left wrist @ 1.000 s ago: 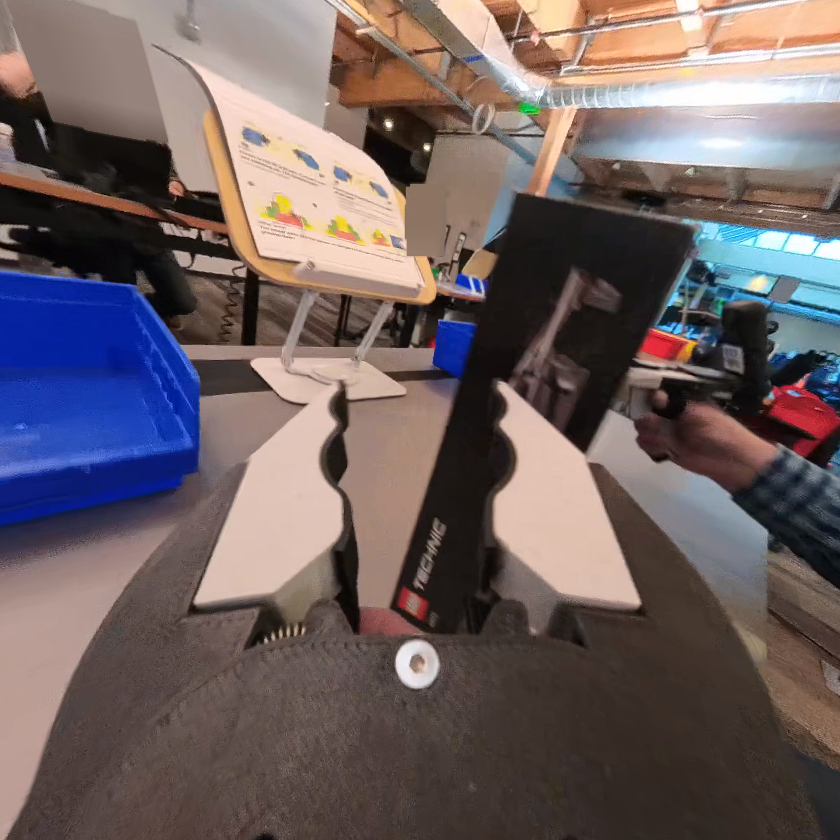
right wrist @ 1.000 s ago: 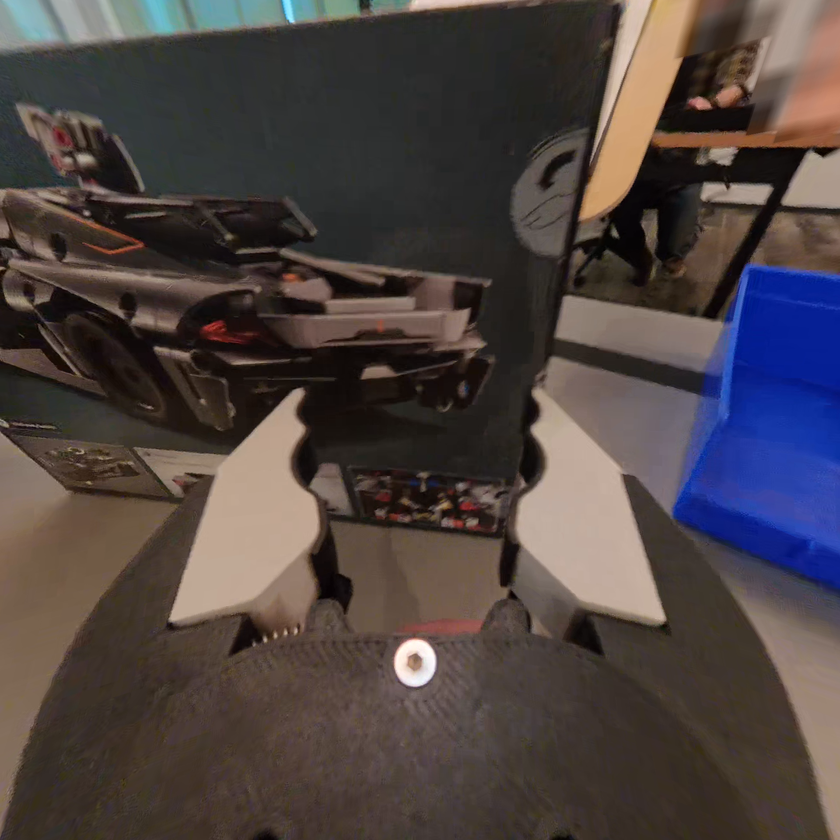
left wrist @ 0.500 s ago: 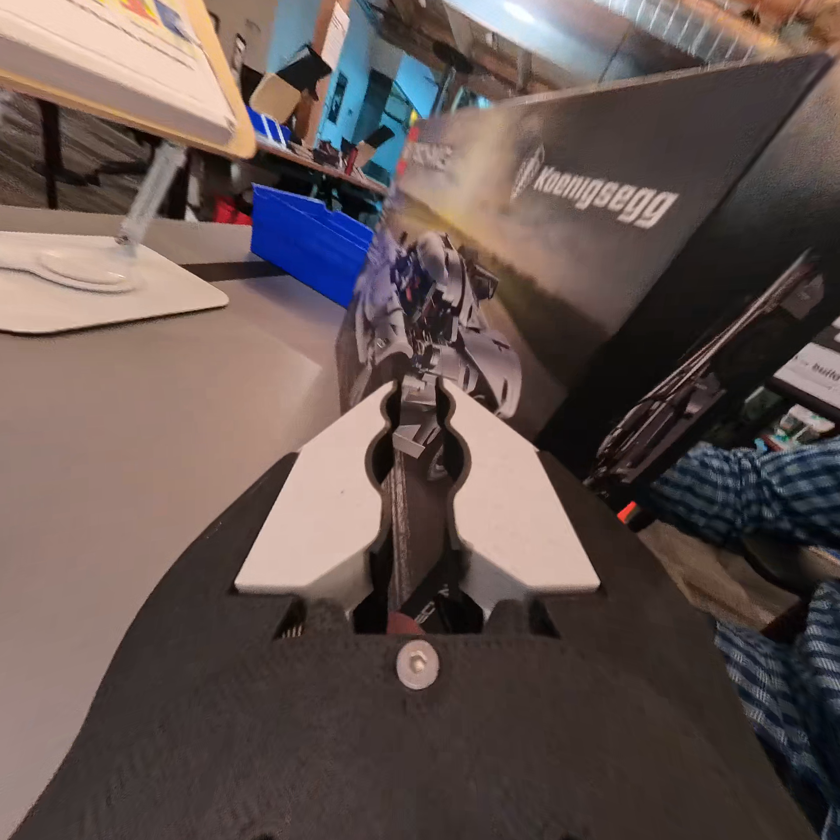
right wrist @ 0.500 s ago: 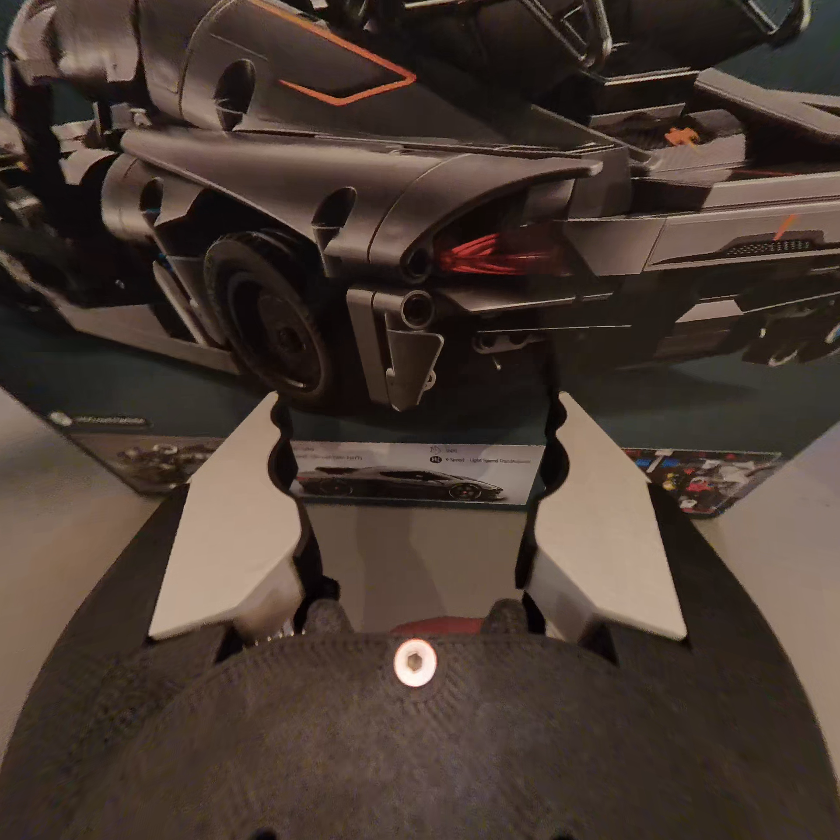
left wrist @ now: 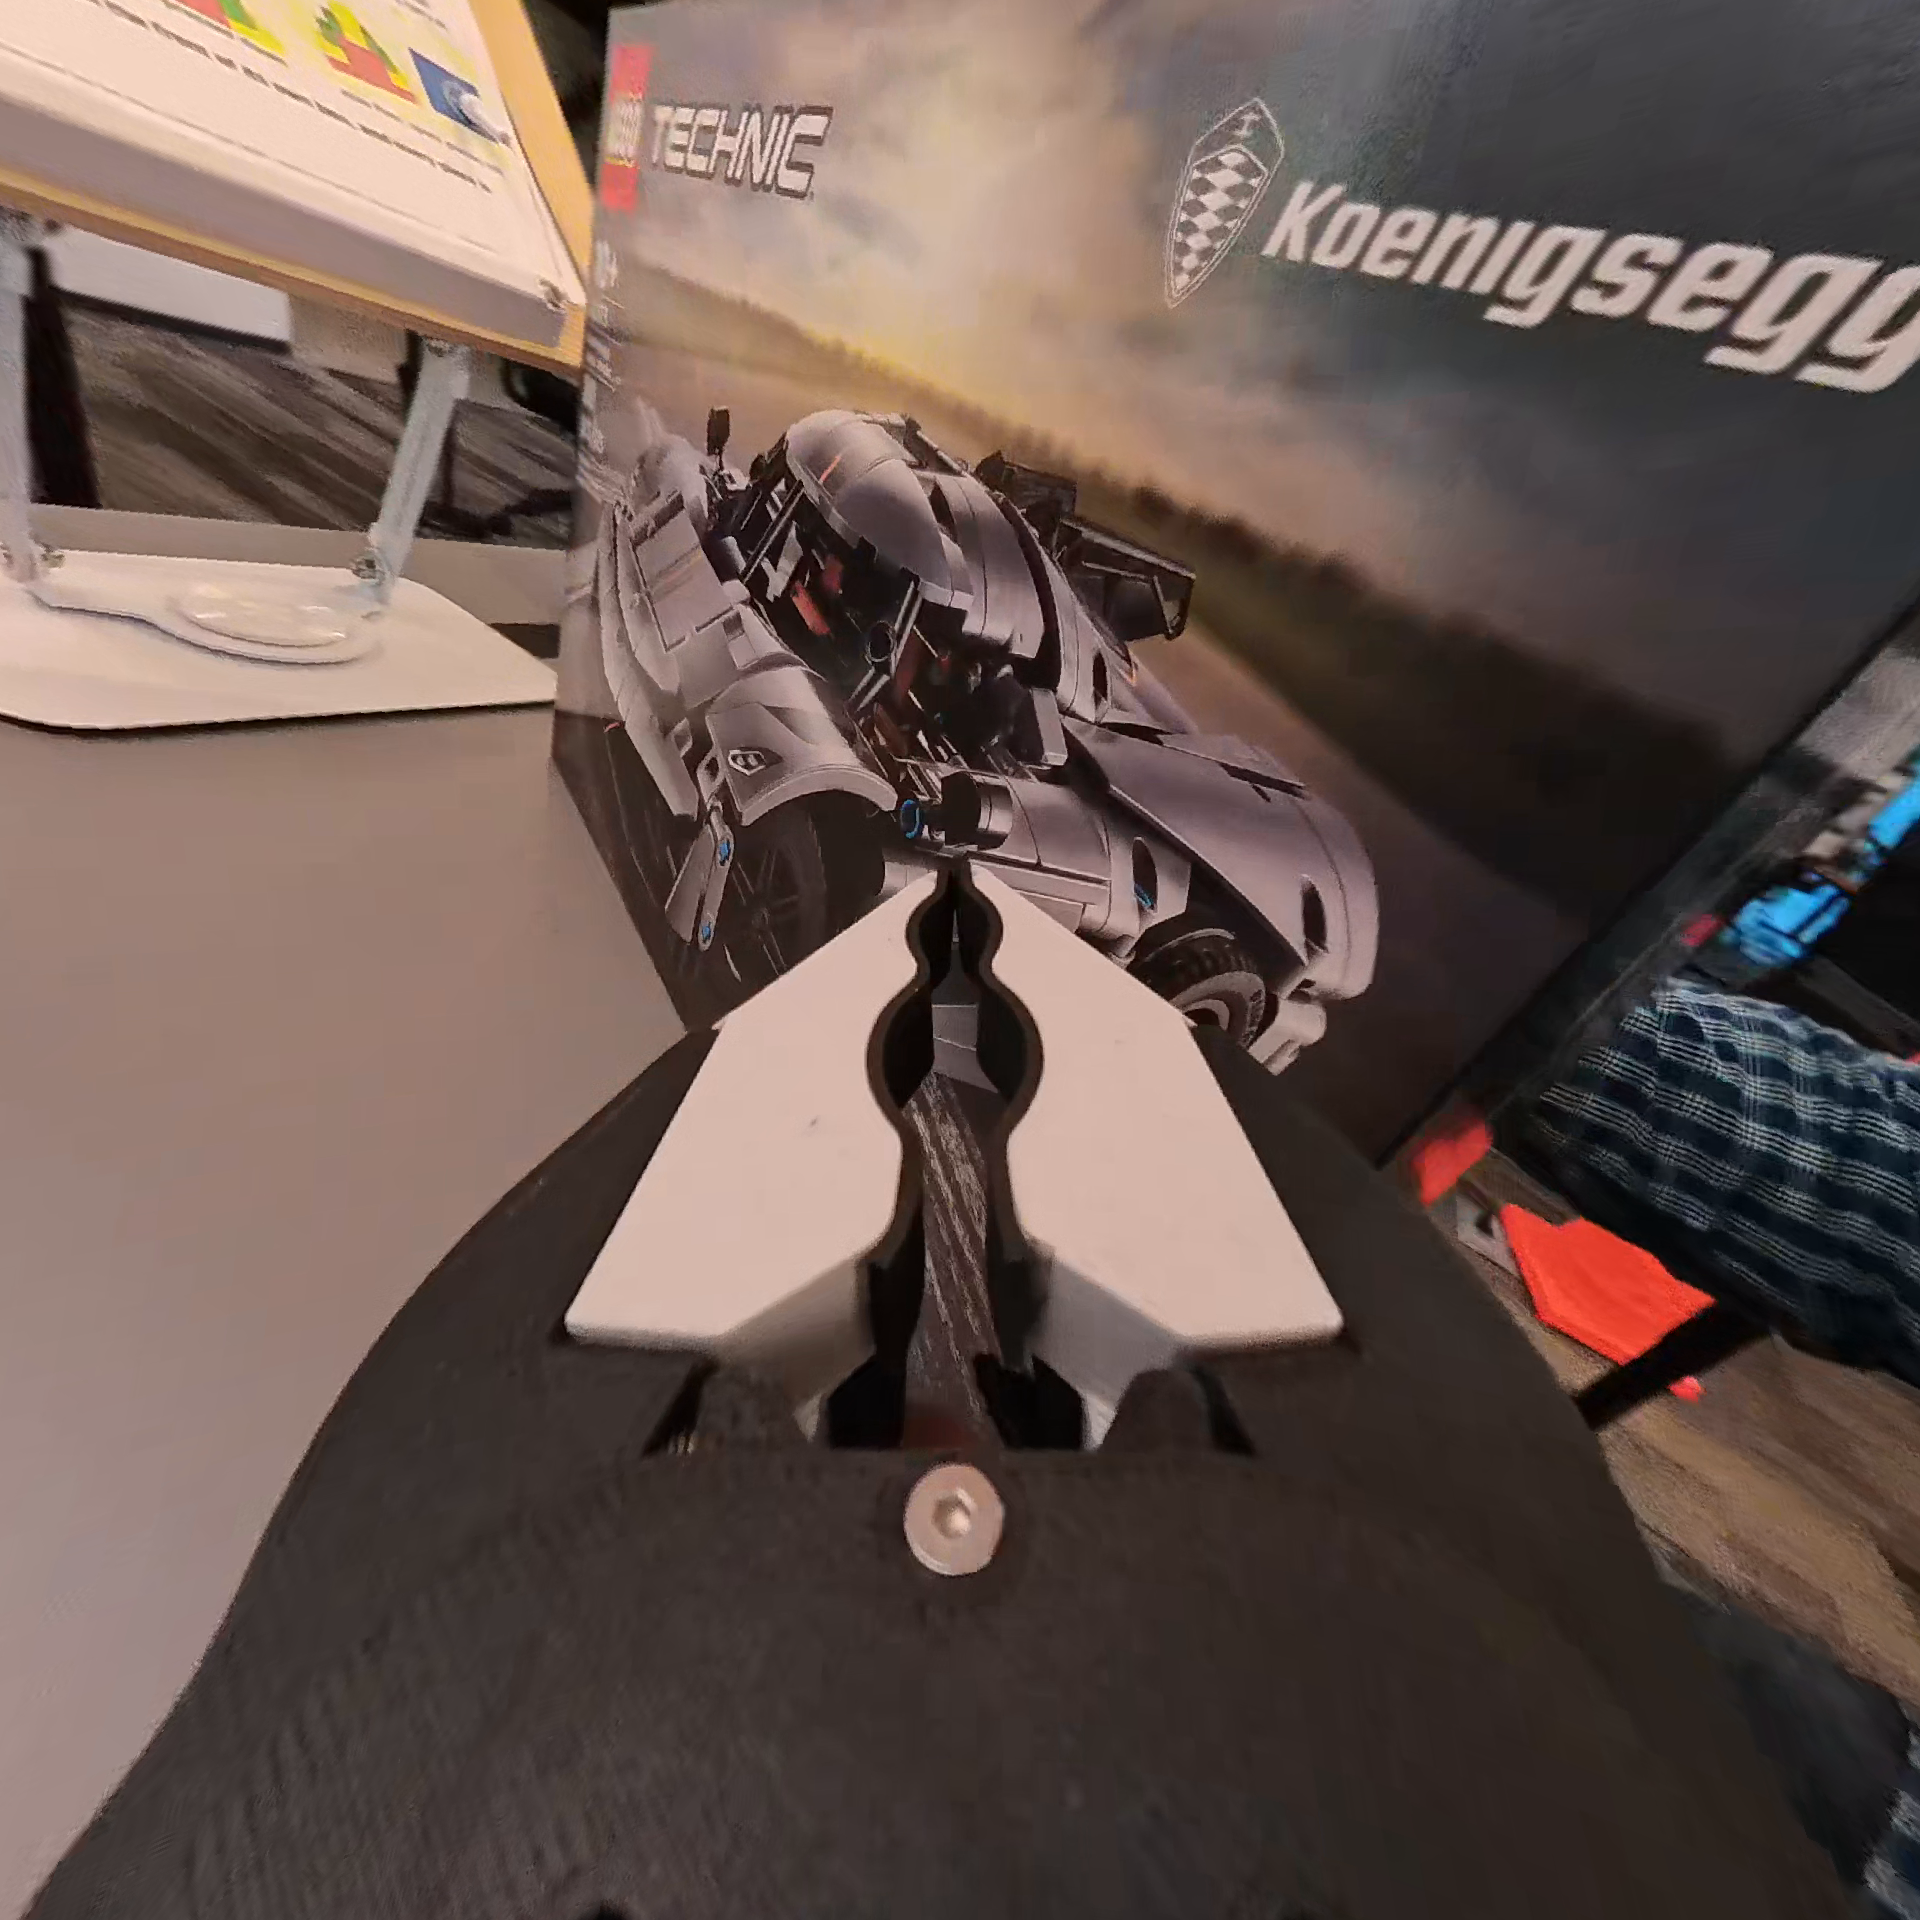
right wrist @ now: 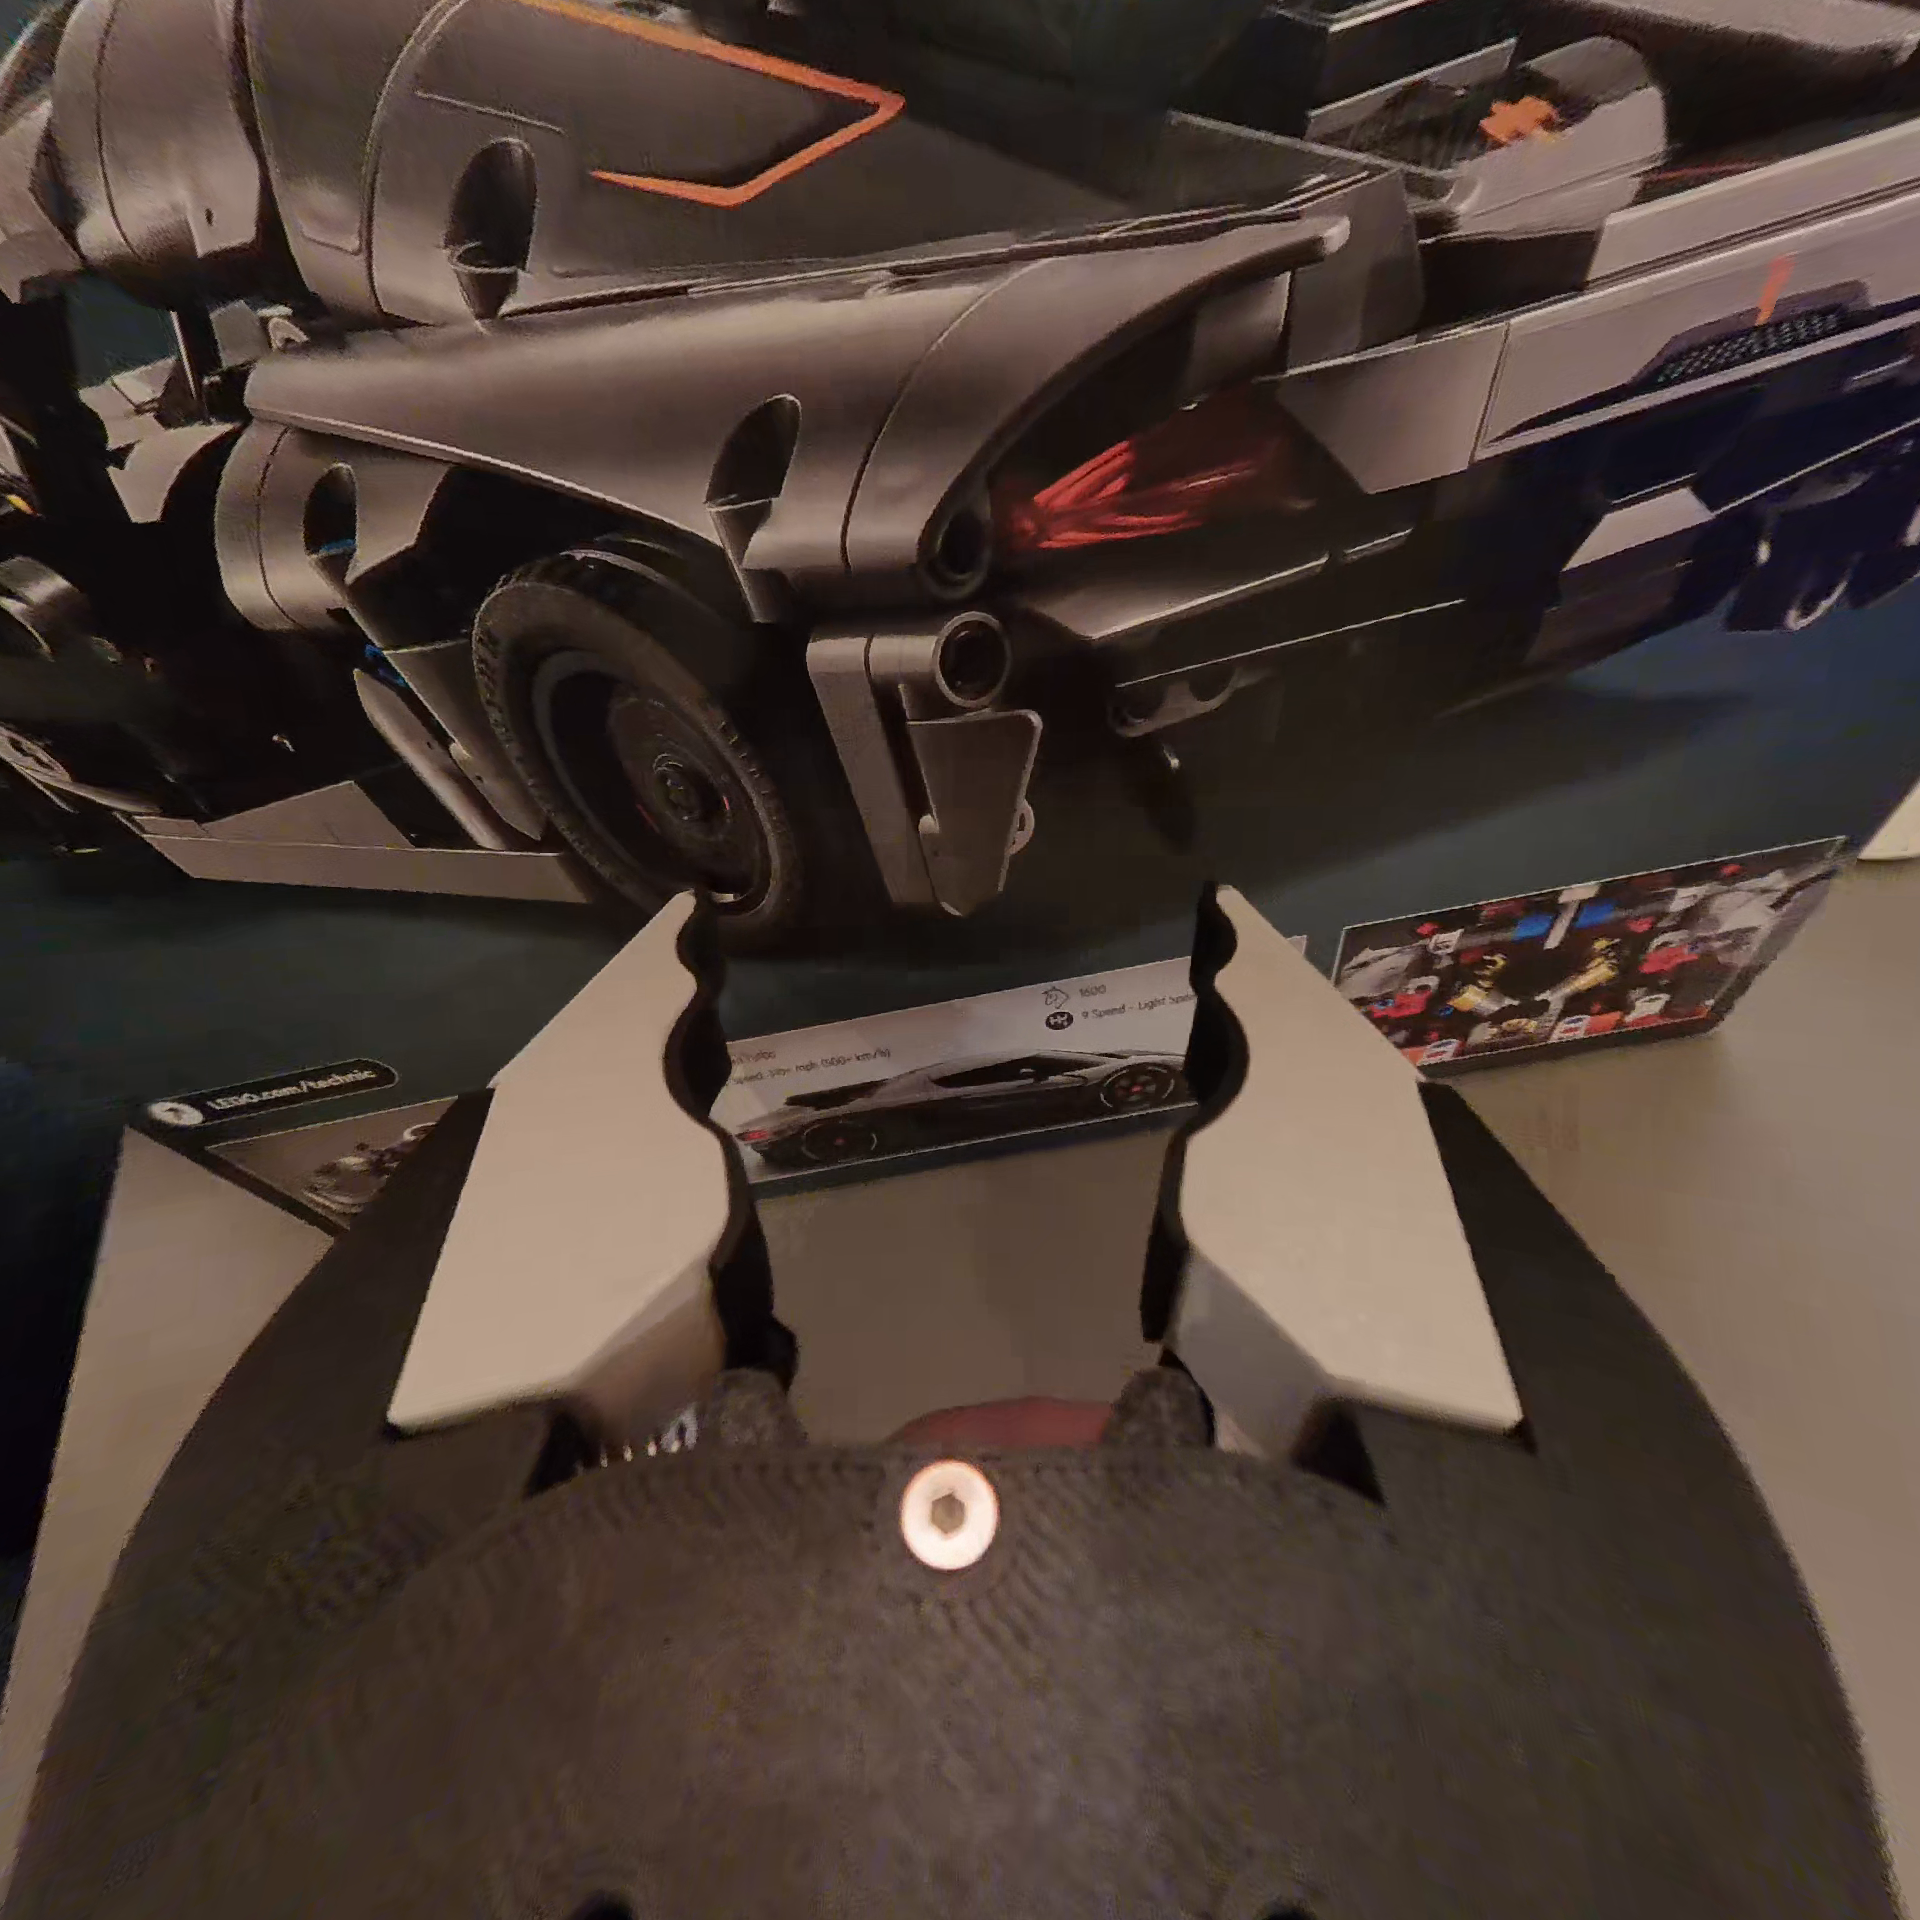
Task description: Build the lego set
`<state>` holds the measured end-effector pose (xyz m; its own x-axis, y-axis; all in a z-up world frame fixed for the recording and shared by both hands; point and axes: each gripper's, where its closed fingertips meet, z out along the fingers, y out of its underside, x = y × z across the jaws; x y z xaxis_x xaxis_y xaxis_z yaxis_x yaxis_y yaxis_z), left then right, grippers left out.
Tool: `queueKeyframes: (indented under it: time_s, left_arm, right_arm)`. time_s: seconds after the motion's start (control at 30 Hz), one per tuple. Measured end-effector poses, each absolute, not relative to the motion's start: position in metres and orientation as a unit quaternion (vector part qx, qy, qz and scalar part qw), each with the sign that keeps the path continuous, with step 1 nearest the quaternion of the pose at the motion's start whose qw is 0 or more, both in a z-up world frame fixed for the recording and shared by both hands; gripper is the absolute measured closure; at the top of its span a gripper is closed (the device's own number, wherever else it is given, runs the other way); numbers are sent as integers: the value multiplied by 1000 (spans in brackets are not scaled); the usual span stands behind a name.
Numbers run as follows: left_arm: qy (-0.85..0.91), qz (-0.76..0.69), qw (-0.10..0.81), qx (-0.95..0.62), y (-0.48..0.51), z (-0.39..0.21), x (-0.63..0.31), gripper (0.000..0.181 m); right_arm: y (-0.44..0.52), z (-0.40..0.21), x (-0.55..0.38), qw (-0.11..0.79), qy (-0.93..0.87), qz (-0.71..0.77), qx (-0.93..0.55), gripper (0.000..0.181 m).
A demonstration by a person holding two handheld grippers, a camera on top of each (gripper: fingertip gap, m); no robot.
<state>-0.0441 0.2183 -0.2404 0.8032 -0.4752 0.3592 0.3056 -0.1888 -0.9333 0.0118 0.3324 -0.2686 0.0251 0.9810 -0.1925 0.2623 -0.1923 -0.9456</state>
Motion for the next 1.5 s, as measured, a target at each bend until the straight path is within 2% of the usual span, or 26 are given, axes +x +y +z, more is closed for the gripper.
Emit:
queueKeyframes:
  time_s: [0.07, 0.2, 0.33, 0.4, 0.47, 0.83, 0.93, 1.03, 1.1, 1.23, 1.33, 1.5]
  left_arm:
    - [39, -296, 645, -703, 218, -240, -40, 181]
    - [5, -287, 664, -690, 216, -240, -24, 181]
    - [-13, -284, 676, -680, 219, -240, -2, 181]
    - [-5, -283, 674, -683, 223, -243, 7, 181]
    - [-1, -283, 674, -682, 225, -243, 10, 176]
    - [0, -238, 671, -702, 224, -232, -26, 163]
    - [3, -214, 666, -714, 203, -239, -26, 148]
    - [18, -146, 652, -744, 188, -253, -27, 152]
    - [21, -127, 656, -743, 179, -253, -26, 166]
    - [5, -142, 652, -745, 170, -255, -12, 180]
    - [11, -148, 651, -745, 168, -251, 5, 181]
    - [19, -155, 656, -739, 166, -234, 37, 181]
  right_arm:
    - [336, -270, 9, 354, -520, 494, -600, 91]
    - [339, -271, 5, 314, -541, 527, -576, 98]
    - [352, -272, 1, 306, -545, 532, -572, 97]
    - [355, -270, -1, 315, -544, 524, -575, 108]
    - [357, -269, -2, 327, -538, 514, -583, 111]
    - [329, -274, 58, 386, -475, 474, -633, 97]
    - [314, -267, 85, 430, -461, 438, -642, 94]
    - [300, -262, 108, 461, -433, 384, -673, 96]
    - [288, -259, 121, 479, -419, 345, -690, 111]
    - [257, -249, 132, 514, -401, 299, -697, 140]
    - [235, -249, 129, 520, -395, 272, -707, 177]
    - [204, -239, 118, 548, -379, 235, -707, 181]
